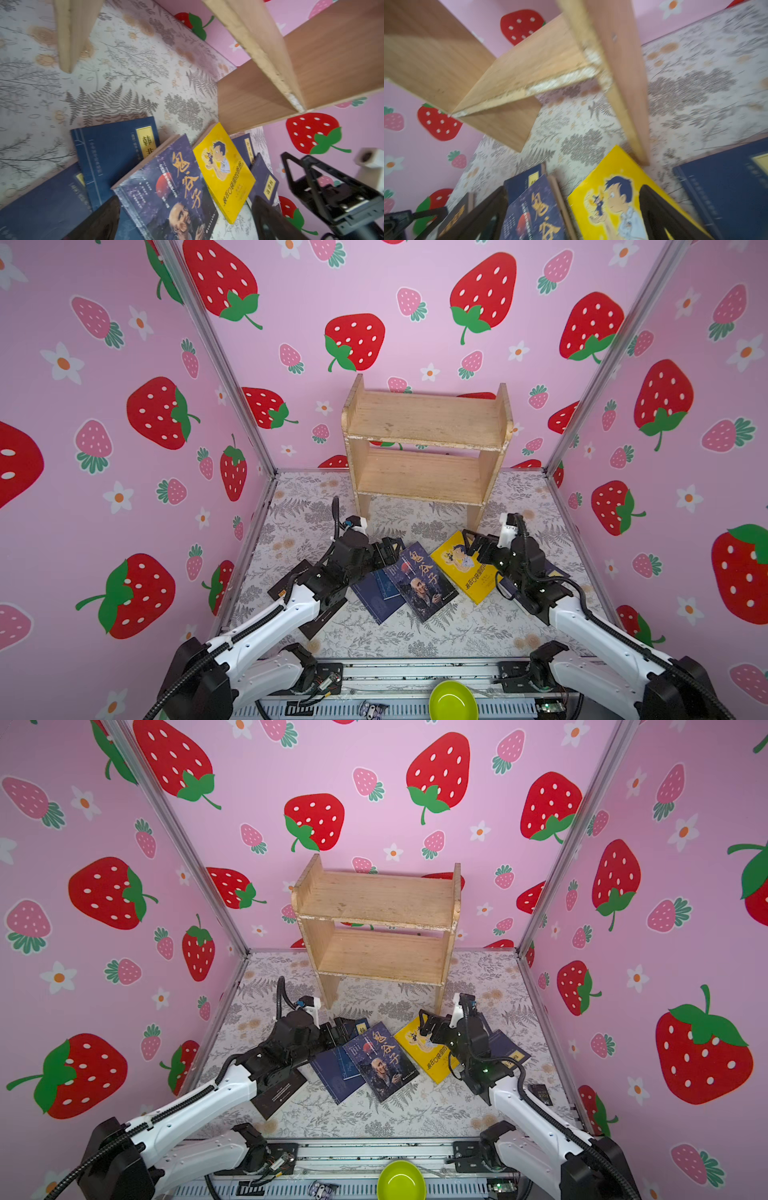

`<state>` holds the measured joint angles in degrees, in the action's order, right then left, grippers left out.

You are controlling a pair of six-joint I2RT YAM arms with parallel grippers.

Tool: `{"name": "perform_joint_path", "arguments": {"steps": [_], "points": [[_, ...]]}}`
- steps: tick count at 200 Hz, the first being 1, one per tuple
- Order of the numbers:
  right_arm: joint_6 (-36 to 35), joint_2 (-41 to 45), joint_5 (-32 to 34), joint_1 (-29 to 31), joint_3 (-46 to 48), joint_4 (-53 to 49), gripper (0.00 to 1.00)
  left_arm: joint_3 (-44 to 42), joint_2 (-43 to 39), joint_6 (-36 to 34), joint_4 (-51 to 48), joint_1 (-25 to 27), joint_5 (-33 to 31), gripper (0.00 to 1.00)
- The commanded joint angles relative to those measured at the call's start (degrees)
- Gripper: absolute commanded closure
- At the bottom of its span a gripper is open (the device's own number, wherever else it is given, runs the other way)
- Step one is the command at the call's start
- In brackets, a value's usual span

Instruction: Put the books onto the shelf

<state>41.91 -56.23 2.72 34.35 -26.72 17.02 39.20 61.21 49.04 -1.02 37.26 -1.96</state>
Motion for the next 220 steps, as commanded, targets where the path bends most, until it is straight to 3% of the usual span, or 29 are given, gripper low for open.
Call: {"name": "perform_joint_path", "arguments": {"steps": [1, 27, 56, 101, 128, 164, 207, 220], "points": [[4.8, 1.1, 3.6, 3.8, -0.2, 0.4, 0.00, -0.5, -1.6, 4.8, 2.8, 0.0, -5.3, 0.01], [4.3, 0.8, 1.4, 3.1, -0.2, 0.0, 0.00, 0.7, 0.2, 5.5, 0.1, -1.5, -2.3, 0.01], [-4.6, -6.7, -5.5, 2.9, -1.0, 1.5, 0.00, 3.5, 3.0, 6.3, -7.8, -1.1, 0.8, 0.05], [-13.1, -12.4, -12.0, 3.8, 0.2, 4.8, 0.00, -0.6, 1.1, 15.1, -11.1, 3.4, 1.4, 0.01], [-14.5, -16.0, -16.4, 4.8, -0.6, 5.6, 0.00, -4.7, 1.1, 21.0, -6.5, 9.4, -1.8, 0.01], [-14.8, -20.5, -19.1, 6.9, 0.2, 9.8, 0.00, -6.7, 6.9, 24.4, -0.4, 17.4, -7.4, 0.00], [-16.3, -23.7, -16.4, 7.6, 1.2, 13.3, 0.00, -11.3, 14.3, 24.6, 15.6, 19.0, -7.3, 0.02], [-15.3, -25.0, -14.2, 7.6, 0.7, 14.3, 0.05, -13.0, 15.6, 24.6, 19.9, 19.0, -8.0, 0.01]]}}
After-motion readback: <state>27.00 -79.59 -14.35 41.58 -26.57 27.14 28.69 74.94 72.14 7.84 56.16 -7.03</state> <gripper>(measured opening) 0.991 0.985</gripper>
